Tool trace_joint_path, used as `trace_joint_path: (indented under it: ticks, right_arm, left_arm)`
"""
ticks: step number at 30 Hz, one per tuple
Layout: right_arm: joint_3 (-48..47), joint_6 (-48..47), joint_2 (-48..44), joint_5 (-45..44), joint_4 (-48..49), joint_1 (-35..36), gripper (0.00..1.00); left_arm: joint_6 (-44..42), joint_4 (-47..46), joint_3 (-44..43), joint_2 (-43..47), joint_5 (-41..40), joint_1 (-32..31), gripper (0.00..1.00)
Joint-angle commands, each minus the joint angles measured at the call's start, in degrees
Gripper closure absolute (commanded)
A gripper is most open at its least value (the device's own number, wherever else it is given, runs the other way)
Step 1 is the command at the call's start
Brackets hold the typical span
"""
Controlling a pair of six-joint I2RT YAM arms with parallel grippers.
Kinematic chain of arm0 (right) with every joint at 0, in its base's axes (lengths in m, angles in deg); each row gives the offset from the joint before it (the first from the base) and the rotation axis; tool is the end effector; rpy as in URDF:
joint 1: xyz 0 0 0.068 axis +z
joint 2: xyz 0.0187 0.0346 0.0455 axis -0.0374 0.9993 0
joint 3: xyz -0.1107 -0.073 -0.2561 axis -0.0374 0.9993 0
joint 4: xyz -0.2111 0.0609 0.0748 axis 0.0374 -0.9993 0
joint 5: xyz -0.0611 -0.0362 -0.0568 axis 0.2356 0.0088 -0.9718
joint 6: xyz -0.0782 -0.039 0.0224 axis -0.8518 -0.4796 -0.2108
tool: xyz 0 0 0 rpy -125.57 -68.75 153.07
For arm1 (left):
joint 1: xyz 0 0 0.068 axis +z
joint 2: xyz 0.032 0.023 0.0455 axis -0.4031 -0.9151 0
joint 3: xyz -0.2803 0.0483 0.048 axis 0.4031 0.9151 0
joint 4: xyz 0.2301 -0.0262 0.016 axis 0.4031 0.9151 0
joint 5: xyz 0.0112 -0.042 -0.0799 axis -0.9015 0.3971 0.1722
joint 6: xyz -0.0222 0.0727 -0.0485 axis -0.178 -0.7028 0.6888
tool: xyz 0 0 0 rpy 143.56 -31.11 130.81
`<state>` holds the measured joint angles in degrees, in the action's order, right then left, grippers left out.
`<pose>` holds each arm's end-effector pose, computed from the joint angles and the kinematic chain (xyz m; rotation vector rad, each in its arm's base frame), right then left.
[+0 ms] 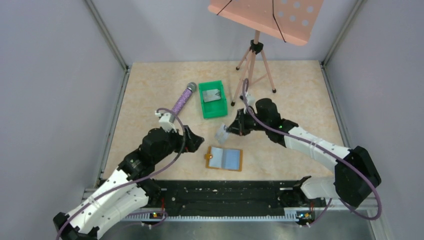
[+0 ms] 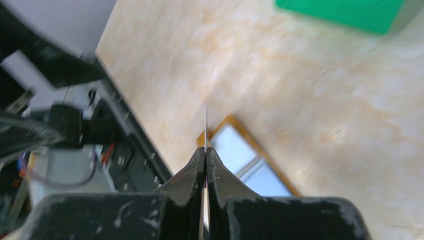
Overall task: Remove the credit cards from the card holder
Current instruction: Place the credit card in the storage box.
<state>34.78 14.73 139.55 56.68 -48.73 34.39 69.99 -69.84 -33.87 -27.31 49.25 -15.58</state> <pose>0.2012 0.1993 0.2574 -0.5478 2.1731 1.1806 0.1176 -0.1030 0.2623 0.0633 2.1041 -0.9165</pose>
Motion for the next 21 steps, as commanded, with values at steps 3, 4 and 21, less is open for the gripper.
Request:
trace_joint_path:
  ticks: [3,4,21]
  right_arm:
    - [-11.6,5.5,6.8,-24.5,2.8,-0.7,1.00]
    - [-13.5,5.9,8.7,-27.2,2.9,-0.8,1.00]
    - [-29.6,8.5,30.8,-38.2,6.8,-0.7,1.00]
  left_arm:
    - [-6.9,12.0,-7.5,6.5,-25.9,0.0,0.01]
    - [-6.3,13.5,-8.6,6.6,-28.0,0.1,0.01]
    - [-10.7,27.1,-14.9,12.6,-31.4,0.1,0.01]
